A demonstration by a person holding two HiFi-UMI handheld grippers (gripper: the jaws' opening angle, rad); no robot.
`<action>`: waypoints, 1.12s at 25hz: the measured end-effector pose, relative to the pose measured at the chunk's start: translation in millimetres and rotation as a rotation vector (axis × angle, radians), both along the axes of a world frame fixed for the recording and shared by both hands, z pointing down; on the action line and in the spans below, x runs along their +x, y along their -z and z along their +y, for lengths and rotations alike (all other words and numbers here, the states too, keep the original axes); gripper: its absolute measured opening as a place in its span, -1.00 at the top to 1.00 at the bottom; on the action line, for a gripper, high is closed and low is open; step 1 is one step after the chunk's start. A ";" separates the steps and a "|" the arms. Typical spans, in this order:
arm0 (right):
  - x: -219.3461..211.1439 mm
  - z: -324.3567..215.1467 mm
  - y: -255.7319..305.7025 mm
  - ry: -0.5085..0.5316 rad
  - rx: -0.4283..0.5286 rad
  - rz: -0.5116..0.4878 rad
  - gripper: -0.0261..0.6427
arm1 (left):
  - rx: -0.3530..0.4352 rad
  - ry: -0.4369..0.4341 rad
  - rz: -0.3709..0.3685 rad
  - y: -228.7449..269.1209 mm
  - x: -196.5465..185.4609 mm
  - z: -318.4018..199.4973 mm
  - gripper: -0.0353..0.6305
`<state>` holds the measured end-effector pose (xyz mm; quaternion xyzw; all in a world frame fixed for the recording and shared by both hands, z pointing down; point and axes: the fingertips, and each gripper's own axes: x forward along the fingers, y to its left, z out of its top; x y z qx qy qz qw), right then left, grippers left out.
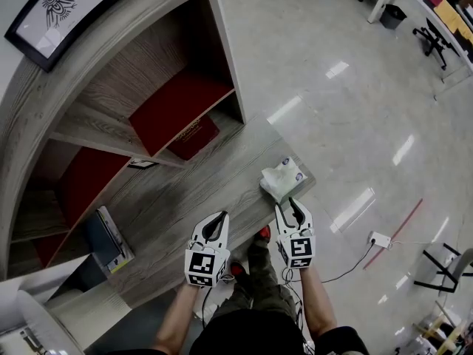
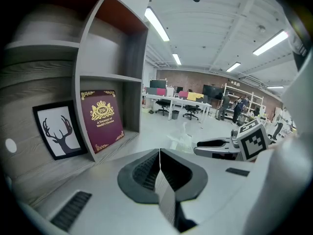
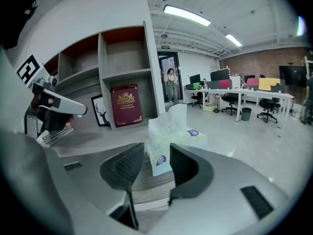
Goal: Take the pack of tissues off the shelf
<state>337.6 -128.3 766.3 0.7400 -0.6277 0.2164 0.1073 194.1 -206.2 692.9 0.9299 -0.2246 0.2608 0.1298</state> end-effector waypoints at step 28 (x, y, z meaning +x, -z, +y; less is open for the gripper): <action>-112.4 22.0 207.0 0.096 0.294 0.159 0.72 | 0.200 0.104 0.191 143.1 -110.4 29.6 0.87</action>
